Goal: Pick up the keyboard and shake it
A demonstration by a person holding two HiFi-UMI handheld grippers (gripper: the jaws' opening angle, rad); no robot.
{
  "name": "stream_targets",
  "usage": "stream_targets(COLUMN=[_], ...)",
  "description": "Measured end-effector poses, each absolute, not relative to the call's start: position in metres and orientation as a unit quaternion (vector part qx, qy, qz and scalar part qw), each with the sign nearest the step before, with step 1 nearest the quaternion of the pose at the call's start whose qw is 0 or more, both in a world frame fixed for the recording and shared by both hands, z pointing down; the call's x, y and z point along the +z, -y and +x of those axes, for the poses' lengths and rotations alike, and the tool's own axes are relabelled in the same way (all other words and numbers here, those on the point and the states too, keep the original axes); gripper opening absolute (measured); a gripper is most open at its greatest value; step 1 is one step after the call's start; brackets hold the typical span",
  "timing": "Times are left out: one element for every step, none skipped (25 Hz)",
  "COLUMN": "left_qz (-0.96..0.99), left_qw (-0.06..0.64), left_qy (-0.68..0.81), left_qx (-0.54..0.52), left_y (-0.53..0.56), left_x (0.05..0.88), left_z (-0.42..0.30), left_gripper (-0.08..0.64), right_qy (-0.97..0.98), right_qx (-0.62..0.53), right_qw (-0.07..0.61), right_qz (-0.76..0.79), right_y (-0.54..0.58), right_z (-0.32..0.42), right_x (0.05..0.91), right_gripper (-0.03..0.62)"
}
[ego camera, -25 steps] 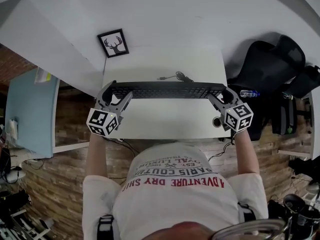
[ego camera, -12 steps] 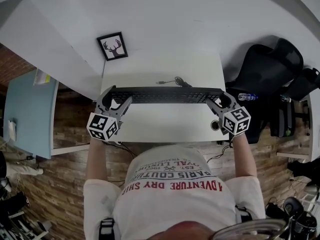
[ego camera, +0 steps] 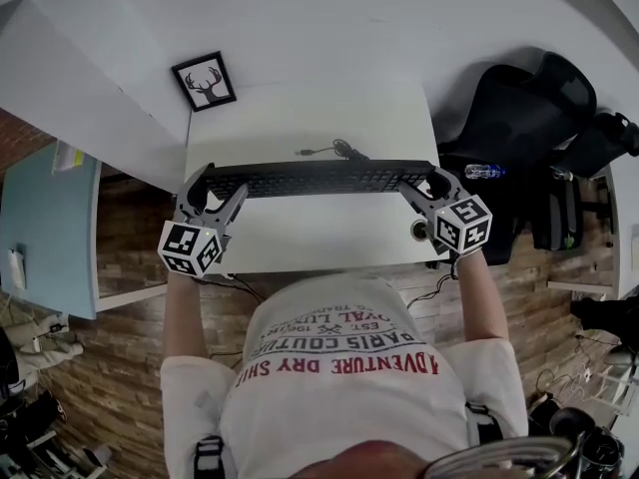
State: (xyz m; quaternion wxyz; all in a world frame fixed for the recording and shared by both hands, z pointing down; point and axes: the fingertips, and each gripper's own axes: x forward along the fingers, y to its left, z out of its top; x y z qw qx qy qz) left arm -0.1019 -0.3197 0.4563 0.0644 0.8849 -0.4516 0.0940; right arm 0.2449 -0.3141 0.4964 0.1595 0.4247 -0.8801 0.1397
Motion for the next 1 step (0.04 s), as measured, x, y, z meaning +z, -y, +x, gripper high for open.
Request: stream_targets(left_qz=[0.884], left_qw=[0.064], left_qy=[0.453], left_qx=[0.095], left_y=[0.3201], left_x=[0.4566], left_z=[-0.1033], left_gripper=[0.324], right_qy=[0.88], right_qx=[0.14], right_qw=[0.16], right_qz=[0.424], right_y=[0.3148], right_z=[0.2436], right_x=[0.4972], right_gripper=[0.256])
